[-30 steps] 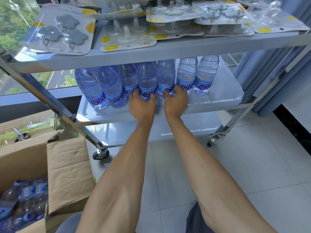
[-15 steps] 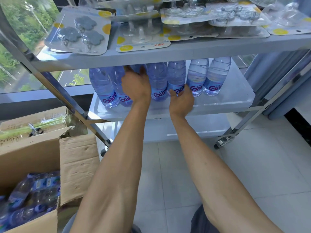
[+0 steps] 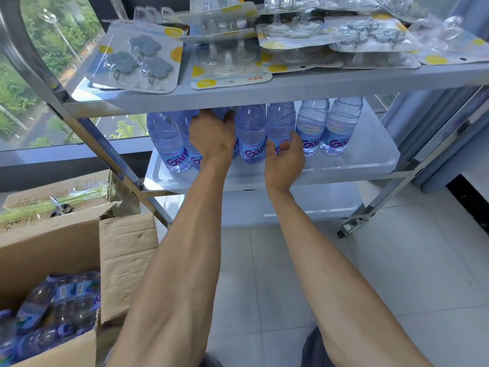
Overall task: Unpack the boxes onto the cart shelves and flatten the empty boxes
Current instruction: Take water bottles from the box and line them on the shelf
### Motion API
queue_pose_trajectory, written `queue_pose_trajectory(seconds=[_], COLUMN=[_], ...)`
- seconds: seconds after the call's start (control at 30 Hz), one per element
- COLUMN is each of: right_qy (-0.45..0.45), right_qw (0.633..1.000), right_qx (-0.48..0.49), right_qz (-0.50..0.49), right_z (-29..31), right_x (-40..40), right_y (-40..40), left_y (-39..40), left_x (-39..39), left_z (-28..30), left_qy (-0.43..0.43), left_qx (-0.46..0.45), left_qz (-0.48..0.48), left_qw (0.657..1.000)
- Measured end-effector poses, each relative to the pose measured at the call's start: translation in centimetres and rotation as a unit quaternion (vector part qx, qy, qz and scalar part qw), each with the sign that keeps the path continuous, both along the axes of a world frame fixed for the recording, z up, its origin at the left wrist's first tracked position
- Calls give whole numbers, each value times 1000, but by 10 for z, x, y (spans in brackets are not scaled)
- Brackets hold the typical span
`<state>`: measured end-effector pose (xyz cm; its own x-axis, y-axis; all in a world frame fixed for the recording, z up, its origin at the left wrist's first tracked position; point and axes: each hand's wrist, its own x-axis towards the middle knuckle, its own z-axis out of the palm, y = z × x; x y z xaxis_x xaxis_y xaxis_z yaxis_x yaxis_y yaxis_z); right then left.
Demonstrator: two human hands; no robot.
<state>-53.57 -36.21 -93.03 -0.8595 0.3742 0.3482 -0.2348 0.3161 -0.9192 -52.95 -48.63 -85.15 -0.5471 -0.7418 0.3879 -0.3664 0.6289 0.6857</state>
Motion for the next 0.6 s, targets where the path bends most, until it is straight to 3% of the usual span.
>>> queue_pose_trajectory(seconds=[0.33, 0.6], right_qy=[53, -17], right_qw=[998, 995], right_qx=[21, 56], right_qz=[30, 81], right_z=[4, -2], right_x=[5, 3], right_y=[-10, -16], left_y=[4, 1], left_x=[11, 12], left_z=[6, 5], left_qy=[-16, -25], left_qx=[-8, -11], left_qz=[-7, -14], left_qw=[1000, 1000])
